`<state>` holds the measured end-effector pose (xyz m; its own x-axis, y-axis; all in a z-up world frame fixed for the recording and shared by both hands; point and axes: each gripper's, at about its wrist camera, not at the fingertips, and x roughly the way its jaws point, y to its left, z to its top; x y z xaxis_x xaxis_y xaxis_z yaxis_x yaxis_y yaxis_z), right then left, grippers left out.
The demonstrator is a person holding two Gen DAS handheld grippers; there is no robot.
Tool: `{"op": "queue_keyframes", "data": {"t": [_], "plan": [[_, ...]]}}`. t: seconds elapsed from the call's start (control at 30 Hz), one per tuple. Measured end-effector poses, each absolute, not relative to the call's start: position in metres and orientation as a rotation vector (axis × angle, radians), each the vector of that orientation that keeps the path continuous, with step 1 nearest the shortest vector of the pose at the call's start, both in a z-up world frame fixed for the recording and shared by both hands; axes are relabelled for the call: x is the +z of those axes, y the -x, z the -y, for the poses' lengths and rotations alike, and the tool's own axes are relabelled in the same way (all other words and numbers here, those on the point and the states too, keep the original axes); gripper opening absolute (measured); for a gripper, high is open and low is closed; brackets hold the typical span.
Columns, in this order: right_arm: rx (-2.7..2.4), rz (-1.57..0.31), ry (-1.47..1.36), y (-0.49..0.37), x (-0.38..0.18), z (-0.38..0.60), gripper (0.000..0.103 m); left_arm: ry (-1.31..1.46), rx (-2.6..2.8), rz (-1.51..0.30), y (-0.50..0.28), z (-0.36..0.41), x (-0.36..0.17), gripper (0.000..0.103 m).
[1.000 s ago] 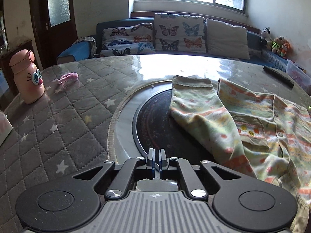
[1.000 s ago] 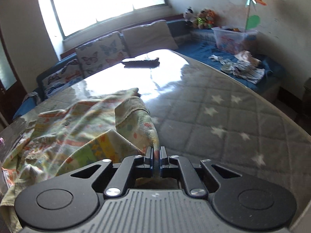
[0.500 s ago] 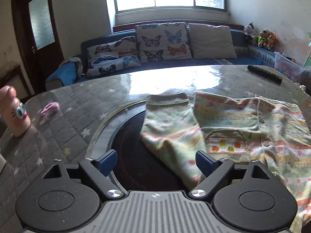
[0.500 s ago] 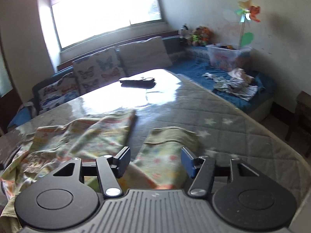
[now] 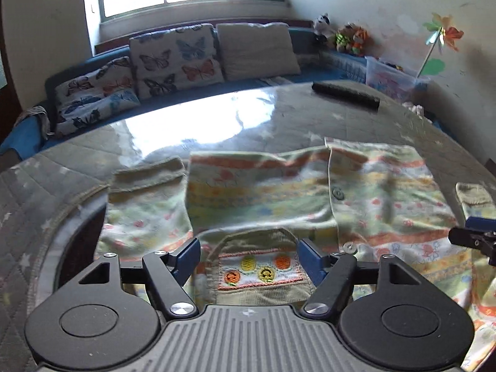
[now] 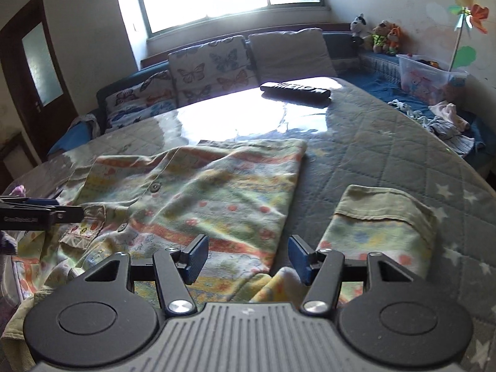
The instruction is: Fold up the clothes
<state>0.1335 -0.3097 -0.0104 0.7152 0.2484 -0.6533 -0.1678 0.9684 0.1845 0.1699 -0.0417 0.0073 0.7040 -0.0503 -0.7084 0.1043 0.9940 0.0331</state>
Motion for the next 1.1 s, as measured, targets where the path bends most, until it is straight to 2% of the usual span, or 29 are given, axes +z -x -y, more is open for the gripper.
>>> {"op": "queue_keyframes", "data": {"t": [0.1, 0.2, 0.3, 0.47, 0.63, 1.1], "plan": [[0.251, -0.751, -0.09, -0.138, -0.014, 0.305, 0.059, -0.099, -0.03, -0.81, -0.171, 0.037, -0.004, 0.067], [0.254, -0.742, -0.042, -0.143, -0.016, 0.3, 0.06, -0.112, 0.028, -0.8, -0.167, 0.026, -0.008, 0.068], [0.258, -0.733, -0.003, -0.147, -0.018, 0.294, 0.068, -0.116, 0.087, -0.787, -0.16, 0.01, -0.009, 0.069], [0.267, -0.717, 0.052, -0.153, -0.021, 0.283, 0.069, -0.132, 0.191, -0.771, -0.147, -0.006, -0.011, 0.068], [0.304, -0.704, 0.096, -0.161, -0.023, 0.266, 0.071, -0.17, 0.245, -0.75, -0.13, -0.01, -0.013, 0.058], [0.492, -0.683, 0.169, -0.175, -0.024, 0.204, 0.074, -0.141, 0.457, -0.78, -0.082, -0.052, -0.008, 0.06]]}}
